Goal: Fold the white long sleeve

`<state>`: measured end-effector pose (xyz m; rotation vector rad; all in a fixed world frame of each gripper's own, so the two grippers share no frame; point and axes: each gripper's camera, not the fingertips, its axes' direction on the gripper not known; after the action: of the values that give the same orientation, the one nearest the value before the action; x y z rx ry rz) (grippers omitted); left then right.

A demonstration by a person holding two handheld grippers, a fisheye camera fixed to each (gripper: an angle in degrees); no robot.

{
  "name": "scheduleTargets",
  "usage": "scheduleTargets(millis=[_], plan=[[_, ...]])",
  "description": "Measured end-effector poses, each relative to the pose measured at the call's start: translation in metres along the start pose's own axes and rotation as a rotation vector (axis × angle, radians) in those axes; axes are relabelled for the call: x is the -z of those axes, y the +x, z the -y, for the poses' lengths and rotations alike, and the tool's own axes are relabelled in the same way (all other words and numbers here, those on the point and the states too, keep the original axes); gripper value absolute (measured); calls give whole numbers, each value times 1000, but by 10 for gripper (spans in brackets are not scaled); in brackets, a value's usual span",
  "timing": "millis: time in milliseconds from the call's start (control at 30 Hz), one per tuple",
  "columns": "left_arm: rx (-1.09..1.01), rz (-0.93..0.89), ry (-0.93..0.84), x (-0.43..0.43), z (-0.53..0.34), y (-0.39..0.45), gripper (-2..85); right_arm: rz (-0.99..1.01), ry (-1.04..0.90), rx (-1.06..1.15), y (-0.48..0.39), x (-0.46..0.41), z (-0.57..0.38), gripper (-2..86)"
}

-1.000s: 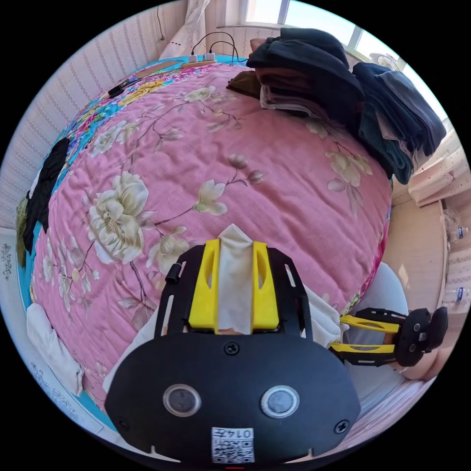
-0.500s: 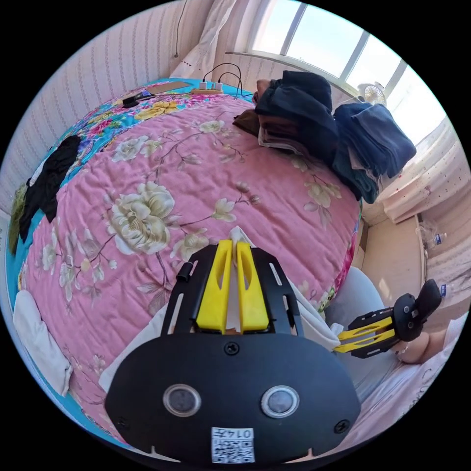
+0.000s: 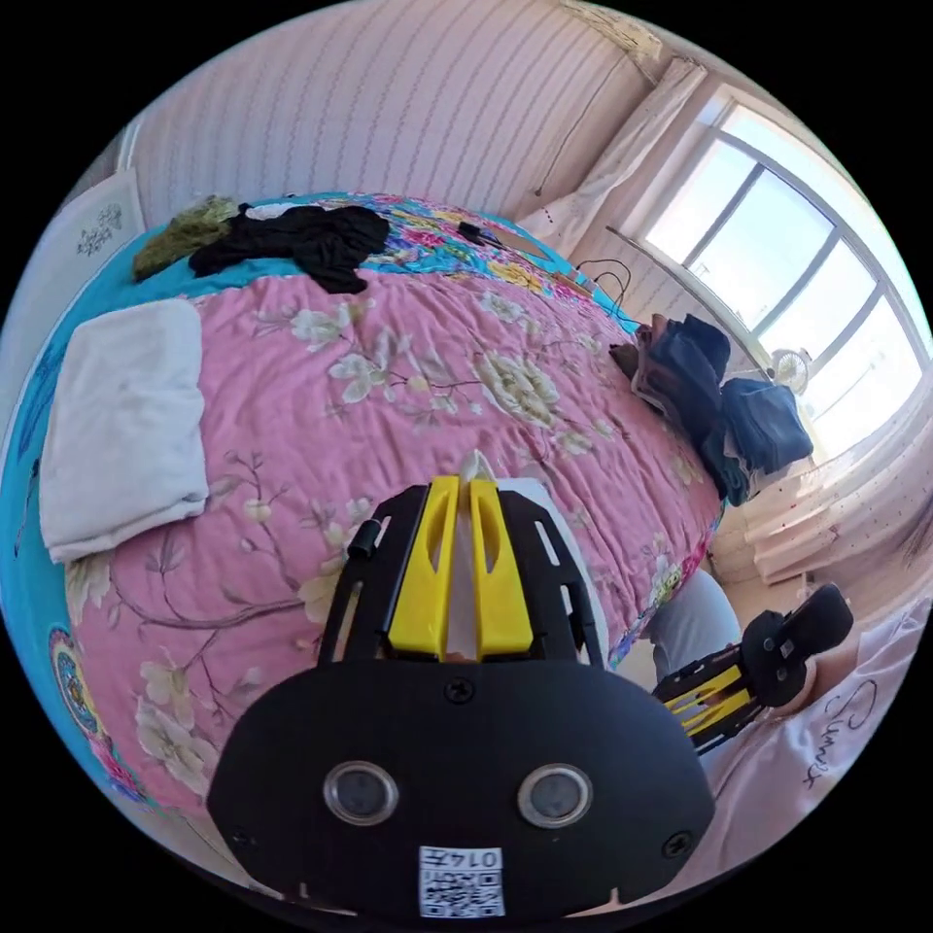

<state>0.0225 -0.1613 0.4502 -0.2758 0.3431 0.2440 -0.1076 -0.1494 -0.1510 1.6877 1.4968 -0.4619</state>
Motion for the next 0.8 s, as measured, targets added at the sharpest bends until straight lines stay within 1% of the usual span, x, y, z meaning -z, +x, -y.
scheduleTargets(millis=[100,133,233,267,333,433,567,667,733,800], plan=[[118,55,60,23,-35,-41,33,-11,-134,53,-12,-42,49,71],[139,78,71,32,-50,-52,39,25,-164,85,-16,-50,62,79],[142,114,52,50,-81,-64,50,124,-177,158,-22,-44,85,86],[137,113,40,57,-97,-65,56,120,-173,185,-19,-35,92,87],[117,68,11,68,-127,-55,67,66,-156,216,-9,-21,107,87],[107,11,-38,71,-151,-37,80,-89,-139,212,24,-3,140,93],[138,-10,-39,66,-186,2,103,-163,-147,174,64,4,197,109],[161,58,-34,53,-199,26,118,-215,-214,173,76,-8,228,112],[155,155,-124,38,-198,34,110,-193,-261,152,81,-16,241,113],[137,209,-178,36,-197,36,94,-176,-279,143,81,-20,250,114]])
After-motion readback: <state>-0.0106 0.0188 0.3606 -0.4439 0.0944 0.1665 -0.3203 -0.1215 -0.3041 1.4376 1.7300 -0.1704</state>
